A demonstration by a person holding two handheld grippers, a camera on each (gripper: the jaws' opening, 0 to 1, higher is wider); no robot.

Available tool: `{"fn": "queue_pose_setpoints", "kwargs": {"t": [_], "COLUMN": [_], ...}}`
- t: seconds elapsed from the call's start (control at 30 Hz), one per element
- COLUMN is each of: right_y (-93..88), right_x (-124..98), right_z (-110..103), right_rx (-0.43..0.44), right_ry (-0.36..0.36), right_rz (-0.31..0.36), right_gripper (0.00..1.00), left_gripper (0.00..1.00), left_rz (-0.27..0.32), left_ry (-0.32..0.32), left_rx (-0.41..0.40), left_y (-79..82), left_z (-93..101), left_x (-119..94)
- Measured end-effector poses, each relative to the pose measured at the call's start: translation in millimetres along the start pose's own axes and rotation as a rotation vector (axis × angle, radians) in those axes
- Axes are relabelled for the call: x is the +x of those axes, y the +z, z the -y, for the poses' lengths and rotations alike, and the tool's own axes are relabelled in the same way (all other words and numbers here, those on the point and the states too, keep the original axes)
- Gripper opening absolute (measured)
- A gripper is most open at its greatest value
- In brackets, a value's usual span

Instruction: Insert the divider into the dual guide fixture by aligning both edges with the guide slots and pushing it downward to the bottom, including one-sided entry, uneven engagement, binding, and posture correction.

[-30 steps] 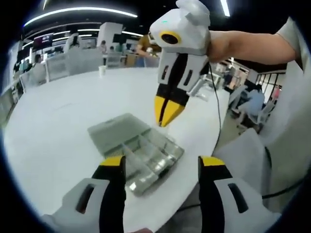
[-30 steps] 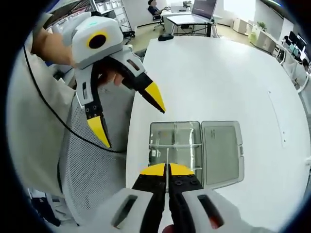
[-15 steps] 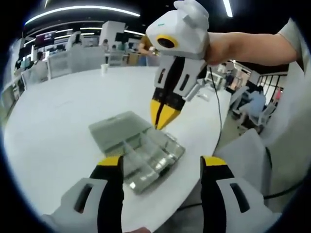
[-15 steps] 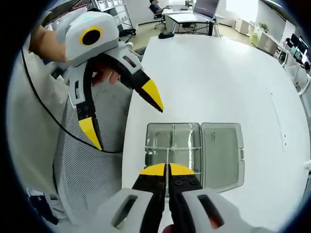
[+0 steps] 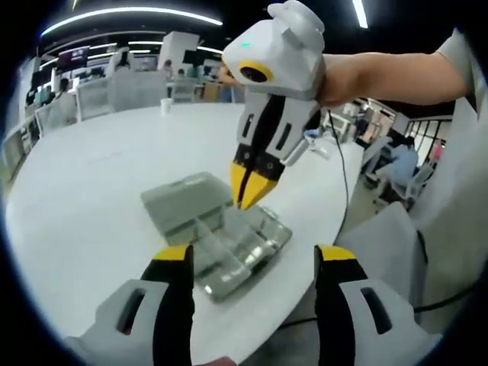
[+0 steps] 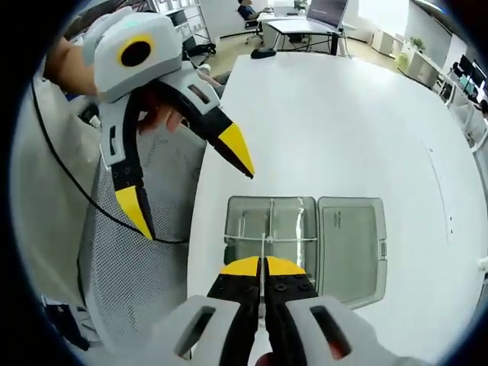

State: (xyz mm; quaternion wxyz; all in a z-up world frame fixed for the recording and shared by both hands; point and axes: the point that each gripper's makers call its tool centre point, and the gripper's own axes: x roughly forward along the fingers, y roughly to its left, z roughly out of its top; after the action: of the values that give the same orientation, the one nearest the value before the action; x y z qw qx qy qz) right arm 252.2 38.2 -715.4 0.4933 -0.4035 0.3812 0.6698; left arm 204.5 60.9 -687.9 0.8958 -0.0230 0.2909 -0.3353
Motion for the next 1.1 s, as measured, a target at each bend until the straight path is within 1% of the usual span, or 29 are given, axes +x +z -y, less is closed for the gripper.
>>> {"fn": "queue_pose_setpoints", "kwargs": {"t": [0.4, 0.67, 1.1], "right_y": [-2.9, -7.2, -4.3], "right_x": [5, 10, 11], "right_z": [3, 5, 4], "right_rx": [0.003, 0.005, 0.003], "right_ry": [-0.003, -0.006, -0.011], "right_rz": [-0.002, -0.010, -0.008], "right_gripper": [0.00, 0.00, 0.00], "left_gripper": [0.62, 0.62, 0.62], "left_rz": [-0.003, -0.005, -0.006], "left_ry": [0.003, 0.003, 0.002], "left_rx": [-0.009, -0.011, -0.016], "left_y": [-2.6, -2.2, -4.0], "left_z": [-3.5, -1.8, -3.6], "left_x": [0, -1, -3]}}
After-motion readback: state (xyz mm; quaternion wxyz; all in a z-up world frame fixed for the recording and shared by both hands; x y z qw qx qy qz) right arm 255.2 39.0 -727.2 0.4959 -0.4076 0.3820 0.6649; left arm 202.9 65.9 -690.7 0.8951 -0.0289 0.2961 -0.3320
